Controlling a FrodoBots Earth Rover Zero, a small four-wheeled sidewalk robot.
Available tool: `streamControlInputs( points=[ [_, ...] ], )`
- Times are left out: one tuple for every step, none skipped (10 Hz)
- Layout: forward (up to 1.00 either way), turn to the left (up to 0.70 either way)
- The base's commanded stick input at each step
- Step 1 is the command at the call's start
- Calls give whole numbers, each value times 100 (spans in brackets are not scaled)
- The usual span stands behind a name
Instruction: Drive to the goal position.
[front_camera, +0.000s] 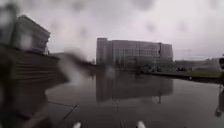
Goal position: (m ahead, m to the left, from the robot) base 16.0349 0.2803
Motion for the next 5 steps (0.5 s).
streamControlInputs(
  points=[
    [45, 0],
    [45, 1],
    [45, 1],
    [45, 1],
    [45, 1]
  ],
)
